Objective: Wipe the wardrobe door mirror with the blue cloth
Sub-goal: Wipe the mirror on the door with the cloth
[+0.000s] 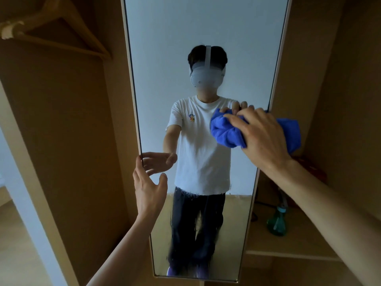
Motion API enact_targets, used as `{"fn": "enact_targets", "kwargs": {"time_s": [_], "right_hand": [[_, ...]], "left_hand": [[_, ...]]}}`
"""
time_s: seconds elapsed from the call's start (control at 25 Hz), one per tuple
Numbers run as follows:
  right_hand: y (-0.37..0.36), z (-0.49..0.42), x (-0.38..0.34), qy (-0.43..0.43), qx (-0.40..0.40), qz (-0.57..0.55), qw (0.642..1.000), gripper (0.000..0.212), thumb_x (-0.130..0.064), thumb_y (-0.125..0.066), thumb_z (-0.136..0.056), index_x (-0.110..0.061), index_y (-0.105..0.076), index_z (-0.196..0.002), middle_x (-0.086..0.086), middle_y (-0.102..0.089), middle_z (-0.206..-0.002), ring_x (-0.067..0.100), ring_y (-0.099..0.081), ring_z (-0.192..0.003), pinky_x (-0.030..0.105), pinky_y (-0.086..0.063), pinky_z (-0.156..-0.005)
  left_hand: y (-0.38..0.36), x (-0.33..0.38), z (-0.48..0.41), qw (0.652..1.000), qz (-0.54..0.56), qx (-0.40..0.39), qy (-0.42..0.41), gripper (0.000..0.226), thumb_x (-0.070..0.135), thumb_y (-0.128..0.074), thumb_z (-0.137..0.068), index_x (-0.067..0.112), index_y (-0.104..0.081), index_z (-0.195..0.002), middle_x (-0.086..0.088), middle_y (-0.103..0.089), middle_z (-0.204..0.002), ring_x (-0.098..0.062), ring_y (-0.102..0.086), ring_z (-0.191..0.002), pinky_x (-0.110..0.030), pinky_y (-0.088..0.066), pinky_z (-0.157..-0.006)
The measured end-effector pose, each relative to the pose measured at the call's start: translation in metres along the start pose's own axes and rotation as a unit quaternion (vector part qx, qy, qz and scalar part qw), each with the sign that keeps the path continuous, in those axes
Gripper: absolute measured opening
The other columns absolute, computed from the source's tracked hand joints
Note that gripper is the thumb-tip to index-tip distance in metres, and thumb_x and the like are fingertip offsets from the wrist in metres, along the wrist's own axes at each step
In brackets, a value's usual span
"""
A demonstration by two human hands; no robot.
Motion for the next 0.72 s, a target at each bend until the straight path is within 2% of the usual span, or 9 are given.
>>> {"fn": "enact_targets", "kwargs": {"time_s": [0.12, 0.28, 0.44, 0.6, 0.72], "right_hand": [[0.003, -0.003, 0.011, 0.019, 0.006, 0.008, 1.000, 0.034, -0.012, -0.056, -0.094, -0.015, -0.062, -0.128, 0.010, -0.062, -0.105, 0.033, -0.054, -0.088, 0.046, -0.043, -0.075], [-0.011, 0.020, 0.003, 0.034, -0.013, -0.005, 0.999, 0.036, -0.015, -0.052, -0.095, -0.016, -0.061, -0.130, 0.010, -0.062, -0.105, 0.033, -0.053, -0.088, 0.049, -0.043, -0.075], [-0.037, 0.069, -0.011, 0.043, -0.071, -0.033, 0.996, 0.042, -0.010, -0.065, -0.088, -0.017, -0.062, -0.129, 0.006, -0.062, -0.104, 0.029, -0.054, -0.088, 0.046, -0.044, -0.075], [-0.053, 0.103, -0.019, 0.024, -0.100, -0.044, 0.994, 0.044, -0.011, -0.070, -0.086, -0.017, -0.063, -0.129, 0.005, -0.063, -0.108, 0.028, -0.058, -0.090, 0.043, -0.049, -0.073], [-0.054, 0.105, -0.014, -0.010, -0.114, -0.079, 0.990, 0.044, -0.011, -0.063, -0.085, -0.019, -0.059, -0.128, 0.003, -0.061, -0.105, 0.027, -0.060, -0.086, 0.042, -0.051, -0.065]], "left_hand": [[-0.003, 0.000, 0.002, 1.000, -0.006, 0.013, 0.014, 0.086, 0.028, -0.062, -0.096, 0.031, -0.005, -0.161, -0.004, -0.023, -0.165, -0.030, -0.044, -0.139, -0.056, -0.052, -0.100], [-0.006, 0.001, 0.003, 0.999, -0.007, 0.028, 0.018, 0.086, 0.027, -0.062, -0.096, 0.030, -0.006, -0.161, -0.003, -0.022, -0.164, -0.030, -0.043, -0.140, -0.057, -0.051, -0.100], [-0.006, -0.002, 0.004, 0.999, -0.006, 0.025, 0.019, 0.085, 0.028, -0.062, -0.097, 0.030, -0.006, -0.161, -0.003, -0.021, -0.165, -0.029, -0.044, -0.139, -0.056, -0.052, -0.099], [-0.004, -0.001, 0.003, 1.000, 0.007, 0.020, 0.015, 0.083, 0.027, -0.062, -0.097, 0.030, -0.008, -0.160, -0.004, -0.024, -0.163, -0.027, -0.044, -0.138, -0.054, -0.052, -0.100], [0.000, -0.001, 0.002, 1.000, 0.007, 0.019, 0.015, 0.081, 0.026, -0.062, -0.097, 0.029, -0.010, -0.160, -0.004, -0.027, -0.161, -0.025, -0.047, -0.135, -0.049, -0.053, -0.096]]}}
Point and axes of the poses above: each hand's wrist, its own z-axis away from the middle knuckle, its own y-axis out of the back of the hand, x = y × z, the point moved 7 cm from there along -z, towards the middle knuckle
